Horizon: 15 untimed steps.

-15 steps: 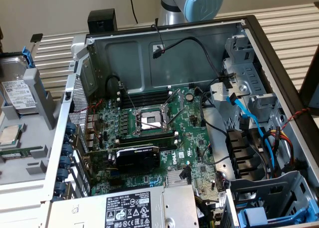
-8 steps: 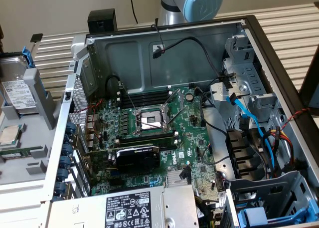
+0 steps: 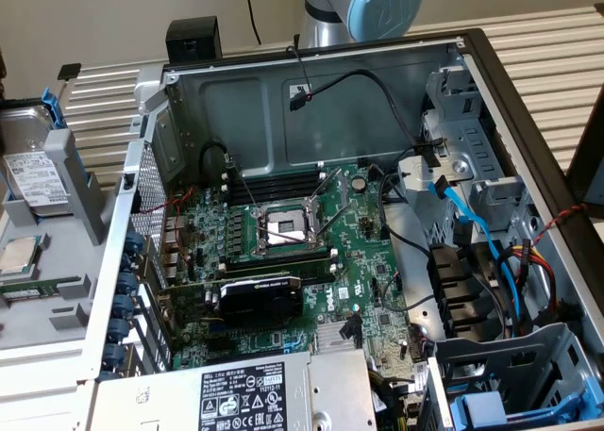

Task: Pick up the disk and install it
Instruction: 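Pick up the disk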

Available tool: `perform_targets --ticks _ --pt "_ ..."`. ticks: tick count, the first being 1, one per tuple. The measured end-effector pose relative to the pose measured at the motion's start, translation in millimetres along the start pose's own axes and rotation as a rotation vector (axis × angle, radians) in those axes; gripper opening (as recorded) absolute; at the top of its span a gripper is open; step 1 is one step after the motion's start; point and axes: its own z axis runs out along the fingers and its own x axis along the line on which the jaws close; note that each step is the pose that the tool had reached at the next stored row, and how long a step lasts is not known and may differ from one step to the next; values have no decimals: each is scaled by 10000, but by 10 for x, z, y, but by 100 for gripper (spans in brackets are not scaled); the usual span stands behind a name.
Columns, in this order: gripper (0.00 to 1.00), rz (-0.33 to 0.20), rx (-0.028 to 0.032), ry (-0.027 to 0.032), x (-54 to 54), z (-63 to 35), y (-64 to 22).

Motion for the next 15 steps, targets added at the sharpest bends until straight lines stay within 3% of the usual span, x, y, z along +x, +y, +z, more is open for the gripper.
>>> perform_targets --ticks 1,2,15 --pt "56 -3 -1 0 1 0 0" --pt "49 -7 -1 0 4 0 0" --pt "49 -8 0 0 37 -2 1"
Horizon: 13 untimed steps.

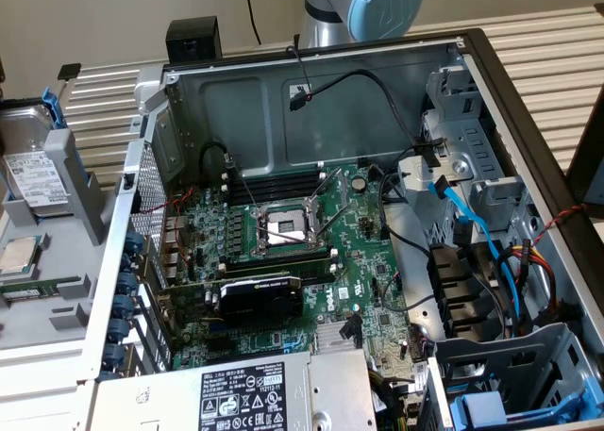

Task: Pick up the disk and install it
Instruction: 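Pick up the disk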

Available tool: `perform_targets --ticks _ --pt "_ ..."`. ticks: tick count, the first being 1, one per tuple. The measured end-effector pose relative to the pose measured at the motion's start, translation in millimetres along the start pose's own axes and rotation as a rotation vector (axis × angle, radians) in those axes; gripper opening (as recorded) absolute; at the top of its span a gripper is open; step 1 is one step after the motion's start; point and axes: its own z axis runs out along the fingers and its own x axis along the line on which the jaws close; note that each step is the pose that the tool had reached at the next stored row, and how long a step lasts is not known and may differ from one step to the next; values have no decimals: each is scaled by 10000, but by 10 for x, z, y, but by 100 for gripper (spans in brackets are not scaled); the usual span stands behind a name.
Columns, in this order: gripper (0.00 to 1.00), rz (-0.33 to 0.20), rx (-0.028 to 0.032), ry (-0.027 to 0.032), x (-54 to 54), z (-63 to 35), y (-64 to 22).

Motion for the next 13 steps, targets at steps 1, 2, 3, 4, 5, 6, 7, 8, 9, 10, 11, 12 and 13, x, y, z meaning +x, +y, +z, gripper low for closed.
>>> perform_targets --ticks 1,2,3,4,5,6,7,8,9,10,11,12,13 --pt "49 0 0 0 0 0 0" --pt "49 0 1 0 1 0 0" --pt "49 0 0 0 2 0 0" --pt "49 -1 -1 0 6 -1 0" --pt "49 -1 -1 0 9 -1 1" --pt "49 -1 0 0 14 -1 1" --pt "49 -1 0 0 16 -1 0" --pt "49 1 1 -1 17 -1 0" --pt "49 1 1 0 17 -1 0" --pt "49 1 0 0 18 -1 0" --pt "49 0 0 0 18 -1 0" --pt "49 0 0 0 18 -1 0" --pt "49 -1 1 0 19 -1 -3"
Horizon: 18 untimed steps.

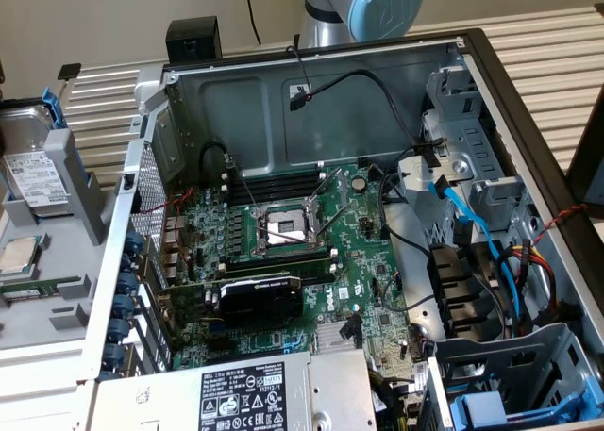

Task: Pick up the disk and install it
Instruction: 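Pick up the disk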

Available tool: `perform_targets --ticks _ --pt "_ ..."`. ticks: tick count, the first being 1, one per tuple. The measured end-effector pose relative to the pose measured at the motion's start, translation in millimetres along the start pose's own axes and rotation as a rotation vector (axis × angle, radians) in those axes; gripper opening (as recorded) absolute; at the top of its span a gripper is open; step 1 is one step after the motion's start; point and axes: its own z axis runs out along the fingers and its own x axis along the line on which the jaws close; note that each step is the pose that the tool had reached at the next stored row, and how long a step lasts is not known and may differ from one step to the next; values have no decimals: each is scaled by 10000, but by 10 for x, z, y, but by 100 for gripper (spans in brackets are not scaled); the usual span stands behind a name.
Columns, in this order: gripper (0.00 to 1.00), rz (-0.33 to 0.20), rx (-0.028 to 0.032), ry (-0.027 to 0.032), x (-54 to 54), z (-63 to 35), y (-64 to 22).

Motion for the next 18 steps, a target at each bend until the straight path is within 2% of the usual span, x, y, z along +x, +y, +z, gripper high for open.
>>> perform_targets --ticks 8,9,10,18 --pt "49 0 -1 0 -1 -1 -10" --pt "47 0 -1 2 -1 -1 -11" --pt "40 0 -1 0 -1 -1 -11" --pt "39 1 -1 0 -1 -1 -11"
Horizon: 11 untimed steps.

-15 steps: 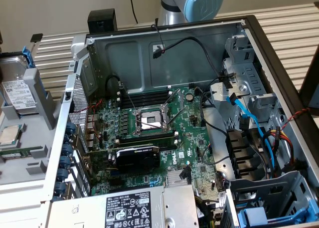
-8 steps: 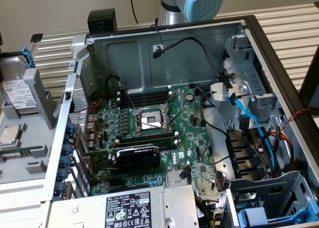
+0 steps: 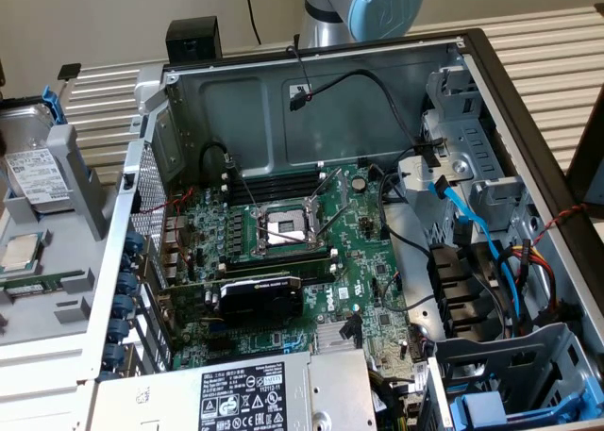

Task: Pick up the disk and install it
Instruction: 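Pick up the disk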

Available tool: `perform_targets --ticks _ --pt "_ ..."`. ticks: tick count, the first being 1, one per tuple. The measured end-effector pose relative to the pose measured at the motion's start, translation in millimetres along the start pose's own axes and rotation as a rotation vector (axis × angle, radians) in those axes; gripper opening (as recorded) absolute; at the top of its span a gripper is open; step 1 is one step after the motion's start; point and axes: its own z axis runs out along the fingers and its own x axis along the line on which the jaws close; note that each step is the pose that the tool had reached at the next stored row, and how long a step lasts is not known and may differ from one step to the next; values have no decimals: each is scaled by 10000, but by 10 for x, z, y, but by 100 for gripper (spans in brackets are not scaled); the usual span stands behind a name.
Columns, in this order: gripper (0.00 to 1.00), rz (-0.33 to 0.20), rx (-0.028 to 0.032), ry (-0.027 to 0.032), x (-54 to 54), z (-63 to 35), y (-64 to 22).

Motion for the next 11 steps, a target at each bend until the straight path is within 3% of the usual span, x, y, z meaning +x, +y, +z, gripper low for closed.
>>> perform_targets --ticks 11 --pt "39 -2 1 1 8 -1 0"
